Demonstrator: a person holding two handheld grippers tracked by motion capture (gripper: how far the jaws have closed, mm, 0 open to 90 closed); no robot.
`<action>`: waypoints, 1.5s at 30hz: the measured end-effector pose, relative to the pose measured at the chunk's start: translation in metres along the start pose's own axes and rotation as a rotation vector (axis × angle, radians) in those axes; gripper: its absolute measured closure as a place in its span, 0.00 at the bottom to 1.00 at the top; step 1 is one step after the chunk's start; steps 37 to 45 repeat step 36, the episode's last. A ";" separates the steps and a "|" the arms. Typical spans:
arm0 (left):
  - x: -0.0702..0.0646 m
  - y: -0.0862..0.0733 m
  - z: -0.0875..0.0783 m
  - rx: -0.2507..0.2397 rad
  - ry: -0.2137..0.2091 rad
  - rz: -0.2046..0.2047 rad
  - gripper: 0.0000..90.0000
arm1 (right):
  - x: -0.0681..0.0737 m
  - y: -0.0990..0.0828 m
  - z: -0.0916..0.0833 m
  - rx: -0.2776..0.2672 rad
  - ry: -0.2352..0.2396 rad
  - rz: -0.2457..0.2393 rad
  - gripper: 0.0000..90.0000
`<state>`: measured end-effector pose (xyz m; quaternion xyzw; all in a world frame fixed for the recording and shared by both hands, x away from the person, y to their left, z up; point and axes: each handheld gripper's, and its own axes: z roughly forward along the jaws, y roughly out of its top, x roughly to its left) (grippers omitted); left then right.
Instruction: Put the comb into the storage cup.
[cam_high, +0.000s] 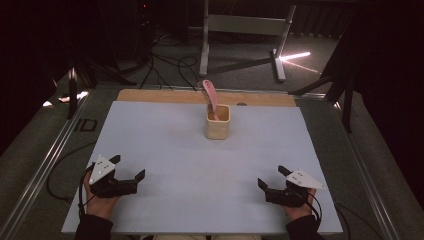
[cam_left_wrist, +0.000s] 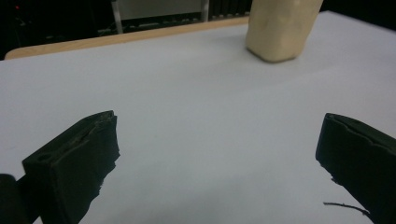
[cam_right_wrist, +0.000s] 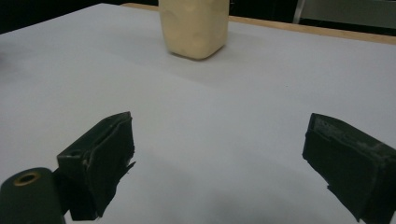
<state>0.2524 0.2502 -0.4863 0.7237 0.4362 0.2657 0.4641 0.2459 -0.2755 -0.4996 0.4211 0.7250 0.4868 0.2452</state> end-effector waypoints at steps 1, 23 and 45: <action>0.000 0.000 0.000 0.000 0.000 0.000 0.00 | 0.000 0.000 0.000 0.000 0.000 0.000 0.10; -0.004 -0.018 -0.026 -0.136 0.099 0.009 0.00 | 0.000 0.000 -0.002 -0.016 0.002 -0.018 0.10; -0.007 -0.019 -0.019 -0.129 0.130 0.025 0.00 | 0.001 -0.001 0.000 -0.007 0.003 -0.026 0.10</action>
